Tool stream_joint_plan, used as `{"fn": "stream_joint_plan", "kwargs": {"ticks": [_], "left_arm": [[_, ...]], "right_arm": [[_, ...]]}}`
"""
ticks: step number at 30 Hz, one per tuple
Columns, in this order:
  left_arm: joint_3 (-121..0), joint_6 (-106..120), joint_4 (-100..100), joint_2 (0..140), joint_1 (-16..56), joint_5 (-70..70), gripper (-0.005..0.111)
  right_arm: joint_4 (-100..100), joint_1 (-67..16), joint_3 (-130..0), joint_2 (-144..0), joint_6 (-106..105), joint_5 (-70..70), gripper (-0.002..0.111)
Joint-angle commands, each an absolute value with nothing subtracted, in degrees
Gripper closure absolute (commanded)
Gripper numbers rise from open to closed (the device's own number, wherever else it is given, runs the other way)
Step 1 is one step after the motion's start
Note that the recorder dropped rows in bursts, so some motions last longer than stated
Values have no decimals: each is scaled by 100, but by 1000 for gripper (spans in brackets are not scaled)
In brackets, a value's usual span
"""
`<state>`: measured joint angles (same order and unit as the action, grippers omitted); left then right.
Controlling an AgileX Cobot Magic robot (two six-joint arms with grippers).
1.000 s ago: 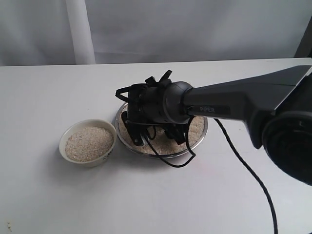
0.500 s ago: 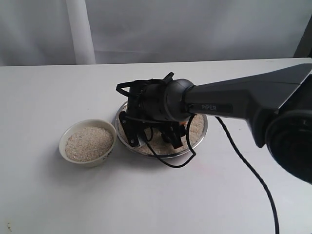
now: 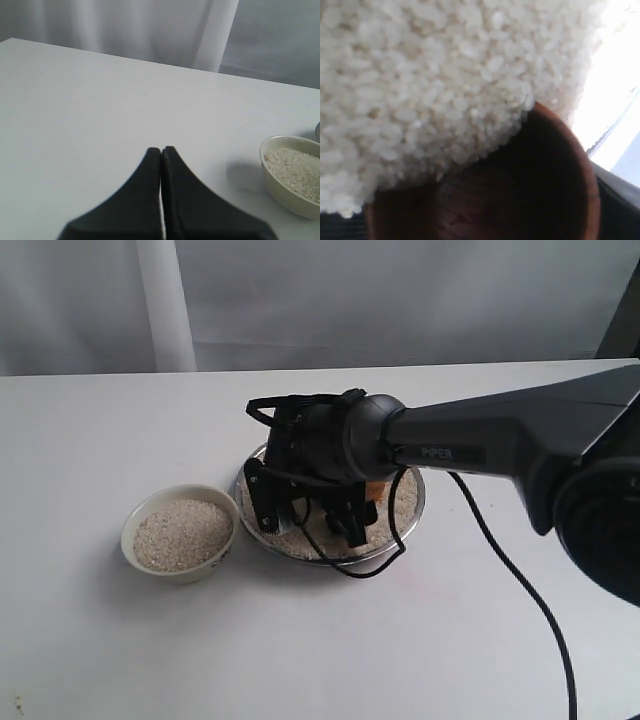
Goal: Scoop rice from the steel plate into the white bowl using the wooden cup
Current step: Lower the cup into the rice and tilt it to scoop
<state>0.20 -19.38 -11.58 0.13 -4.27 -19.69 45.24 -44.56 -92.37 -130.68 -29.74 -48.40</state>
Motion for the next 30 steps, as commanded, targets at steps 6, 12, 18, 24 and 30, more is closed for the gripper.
{"fn": "stream_joint_plan", "kwargs": {"ticks": [6, 12, 18, 24, 30], "left_arm": [[0, -1945, -1126, 0, -401, -1933, 107], [0, -1945, -1126, 0, -401, -1933, 107], [0, -1945, -1126, 0, -401, -1933, 107], [0, -1945, -1126, 0, -401, -1933, 107], [0, -1945, -1126, 0, -401, -1933, 107]], "right_arm": [[3064, -4204, -9210, -13010, -2873, -4196, 108], [2465, -4014, -9210, -13012, -2864, -4103, 108], [1737, -3820, -9210, -12822, -2917, -4026, 108], [848, -3714, -9210, -12694, -3090, -3777, 108], [289, -3599, -9210, -12694, -3217, -3638, 108]]}}
